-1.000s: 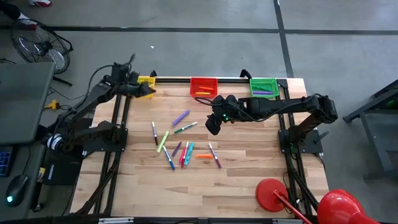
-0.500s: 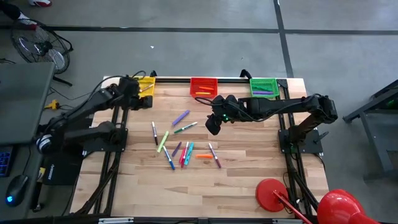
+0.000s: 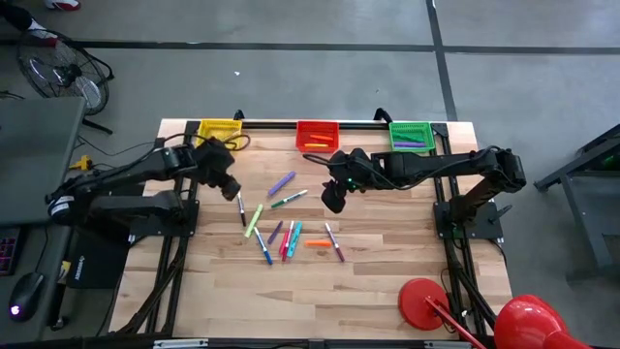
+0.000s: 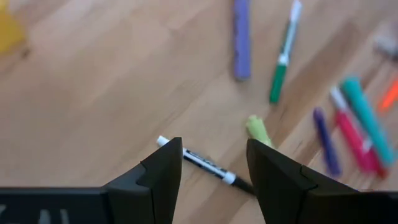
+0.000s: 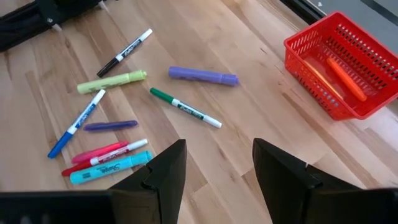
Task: Pick & Place Markers
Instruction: Put the black marker into the yellow bin
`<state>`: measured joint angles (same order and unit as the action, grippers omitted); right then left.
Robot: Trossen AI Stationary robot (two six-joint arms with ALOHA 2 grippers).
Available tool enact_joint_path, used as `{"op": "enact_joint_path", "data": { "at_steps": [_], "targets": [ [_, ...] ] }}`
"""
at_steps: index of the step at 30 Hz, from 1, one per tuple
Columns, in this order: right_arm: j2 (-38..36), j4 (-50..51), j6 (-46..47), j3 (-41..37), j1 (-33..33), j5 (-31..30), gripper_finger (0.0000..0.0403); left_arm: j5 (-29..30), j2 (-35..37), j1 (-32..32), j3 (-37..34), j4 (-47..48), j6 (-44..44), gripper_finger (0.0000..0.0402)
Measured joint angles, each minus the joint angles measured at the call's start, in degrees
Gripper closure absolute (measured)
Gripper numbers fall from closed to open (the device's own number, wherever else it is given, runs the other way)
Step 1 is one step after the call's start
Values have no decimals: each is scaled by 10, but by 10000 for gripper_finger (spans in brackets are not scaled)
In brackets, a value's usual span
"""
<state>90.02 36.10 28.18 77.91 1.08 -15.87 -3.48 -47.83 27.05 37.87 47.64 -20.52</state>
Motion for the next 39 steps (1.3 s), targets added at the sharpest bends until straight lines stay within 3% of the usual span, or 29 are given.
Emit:
{"op": "enact_joint_path", "data": {
  "at_steps": [3,9,19,30,39],
  "targets": [
    [0,4,-2,0,0,2,230,3,0,-18,0,-3,76,225],
    [0,14,-12,0,0,2,230,-5,-30,-24,0,-4,74,225],
    [0,15,-12,0,0,24,230,3,-155,-23,0,33,-264,225],
    [0,16,-2,0,-13,24,230,-17,-227,-42,0,-21,-372,225],
    [0,15,1,0,-27,21,230,53,-226,-125,0,-23,-530,225]
  ]
}}
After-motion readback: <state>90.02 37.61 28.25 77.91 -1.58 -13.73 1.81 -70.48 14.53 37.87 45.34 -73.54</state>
